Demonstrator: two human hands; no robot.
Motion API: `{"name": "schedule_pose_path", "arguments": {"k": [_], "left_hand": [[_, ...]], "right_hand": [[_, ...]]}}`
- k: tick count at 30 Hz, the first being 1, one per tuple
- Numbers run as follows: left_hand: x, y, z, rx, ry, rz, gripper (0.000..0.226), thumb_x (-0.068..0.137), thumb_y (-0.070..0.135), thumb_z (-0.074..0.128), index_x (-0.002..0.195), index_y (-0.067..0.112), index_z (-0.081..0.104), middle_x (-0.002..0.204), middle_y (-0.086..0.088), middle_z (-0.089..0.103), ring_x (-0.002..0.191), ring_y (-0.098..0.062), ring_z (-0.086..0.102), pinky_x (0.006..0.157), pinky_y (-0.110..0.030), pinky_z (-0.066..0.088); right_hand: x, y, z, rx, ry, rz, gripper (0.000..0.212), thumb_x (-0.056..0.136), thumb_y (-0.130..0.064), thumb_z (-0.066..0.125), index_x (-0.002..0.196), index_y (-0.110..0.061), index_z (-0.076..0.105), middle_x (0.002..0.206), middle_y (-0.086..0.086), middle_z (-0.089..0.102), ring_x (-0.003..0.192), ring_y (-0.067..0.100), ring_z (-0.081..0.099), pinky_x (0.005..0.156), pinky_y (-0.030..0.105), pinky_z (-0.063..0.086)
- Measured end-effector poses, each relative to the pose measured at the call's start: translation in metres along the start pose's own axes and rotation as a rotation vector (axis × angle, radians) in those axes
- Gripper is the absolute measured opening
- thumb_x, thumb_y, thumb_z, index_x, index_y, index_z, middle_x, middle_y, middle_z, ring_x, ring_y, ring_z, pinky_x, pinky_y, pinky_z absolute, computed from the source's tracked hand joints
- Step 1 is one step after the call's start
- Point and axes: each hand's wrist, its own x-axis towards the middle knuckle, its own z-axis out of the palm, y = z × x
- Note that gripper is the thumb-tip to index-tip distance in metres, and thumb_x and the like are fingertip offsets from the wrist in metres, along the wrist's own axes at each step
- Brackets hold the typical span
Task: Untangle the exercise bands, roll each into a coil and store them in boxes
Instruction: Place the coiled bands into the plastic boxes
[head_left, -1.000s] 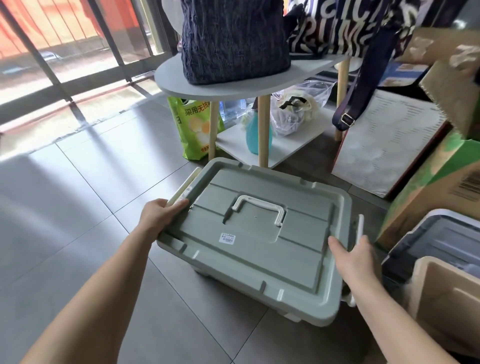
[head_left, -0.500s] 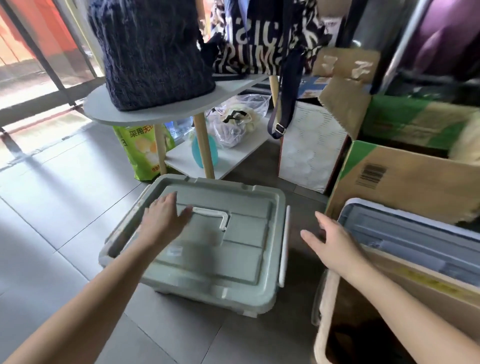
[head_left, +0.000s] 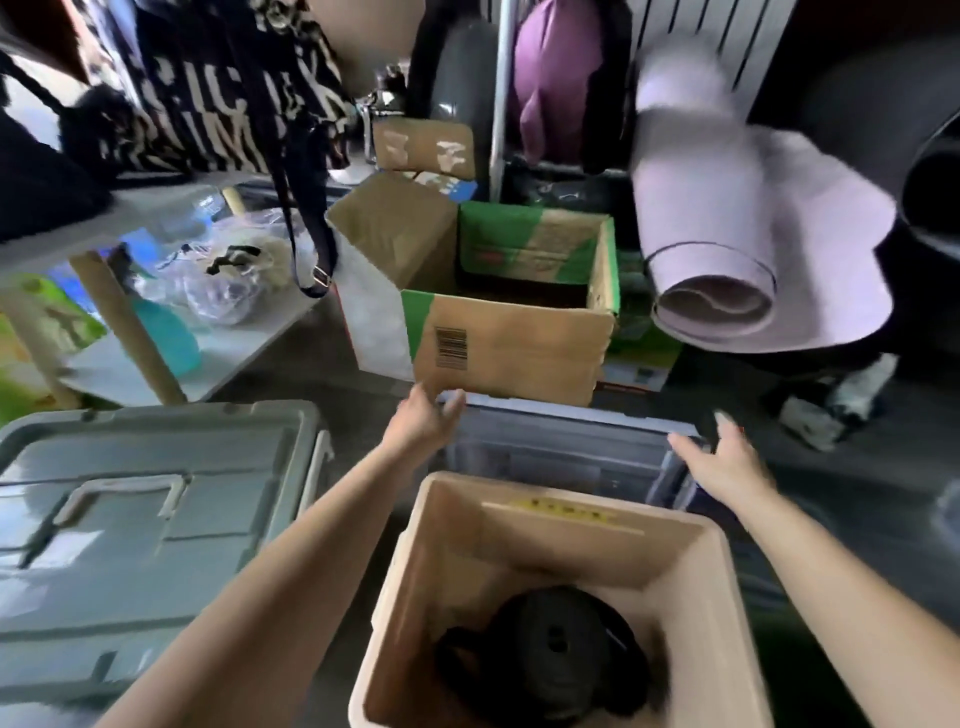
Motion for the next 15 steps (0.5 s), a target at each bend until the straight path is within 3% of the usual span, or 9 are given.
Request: {"name": "schedule_pose_path", "arguments": {"k": [2, 4, 6, 7, 9, 12, 15], "left_hand": [[0.003, 0.0, 0.008, -0.202, 0.002, -0.106, 0.039, 0.098, 0.038, 0.042, 0.119, 0.008, 0.054, 0.114, -0.016, 0.059, 0.105, -0.032, 0.057, 0.085, -0.036, 0.045], [0.0, 0.002, 0.009, -0.428, -0.004, -0.161, 0.043, 0.096, 0.04, 0.046, 0.116, 0.003, 0.058, 0.113, -0.021, 0.059, 0.104, -0.035, 0.058, 0.082, -0.037, 0.046], [-0.009, 0.008, 0.001, -0.528, 0.001, -0.09, 0.058, 0.084, 0.048, 0.051, 0.11, -0.004, 0.059, 0.103, -0.02, 0.062, 0.098, -0.032, 0.06, 0.08, -0.042, 0.047], [-0.015, 0.009, -0.004, -0.552, 0.024, -0.031, 0.059, 0.081, 0.049, 0.05, 0.101, -0.005, 0.059, 0.09, -0.014, 0.063, 0.087, -0.026, 0.059, 0.073, -0.039, 0.045], [-0.028, 0.006, -0.013, -0.579, 0.126, 0.006, 0.038, 0.09, 0.043, 0.051, 0.08, 0.007, 0.054, 0.068, 0.001, 0.055, 0.067, -0.016, 0.051, 0.064, -0.031, 0.039], [-0.062, -0.007, -0.023, -0.511, 0.202, -0.061, 0.036, 0.094, 0.043, 0.049, 0.07, 0.019, 0.038, 0.062, 0.002, 0.042, 0.057, -0.014, 0.045, 0.052, -0.027, 0.039], [-0.099, -0.015, -0.026, -0.451, 0.164, -0.103, 0.038, 0.091, 0.043, 0.056, 0.069, 0.014, 0.043, 0.06, -0.001, 0.045, 0.056, -0.013, 0.048, 0.056, -0.03, 0.046]], "right_hand": [[0.006, 0.005, 0.005, 0.238, -0.113, 0.083, 0.06, 0.091, -0.051, 0.05, 0.138, -0.017, 0.04, 0.14, 0.009, 0.044, 0.127, 0.032, 0.043, 0.106, 0.046, 0.036], [0.006, 0.009, 0.009, 0.347, -0.052, 0.091, 0.041, 0.09, -0.055, 0.046, 0.098, -0.017, 0.058, 0.106, 0.012, 0.057, 0.099, 0.03, 0.057, 0.092, 0.044, 0.046], [0.0, 0.012, 0.004, 0.345, 0.079, 0.044, 0.041, 0.089, -0.055, 0.047, 0.071, -0.019, 0.046, 0.085, 0.011, 0.056, 0.078, 0.027, 0.054, 0.077, 0.041, 0.048], [-0.003, 0.013, -0.001, 0.337, 0.128, 0.022, 0.04, 0.088, -0.056, 0.048, 0.071, -0.02, 0.045, 0.083, 0.009, 0.057, 0.075, 0.027, 0.054, 0.074, 0.04, 0.047], [-0.011, 0.017, -0.013, 0.37, 0.153, 0.002, 0.035, 0.086, -0.057, 0.05, 0.077, -0.022, 0.048, 0.082, 0.004, 0.057, 0.075, 0.026, 0.055, 0.075, 0.042, 0.05], [-0.036, 0.023, -0.028, 0.536, 0.016, 0.088, 0.03, 0.086, -0.049, 0.057, 0.081, -0.02, 0.052, 0.083, -0.002, 0.053, 0.076, 0.016, 0.053, 0.076, 0.04, 0.051], [-0.067, 0.029, -0.034, 0.536, -0.022, 0.097, 0.02, 0.086, -0.029, 0.065, 0.093, -0.013, 0.054, 0.086, 0.002, 0.052, 0.083, 0.02, 0.052, 0.076, 0.036, 0.047]]}}
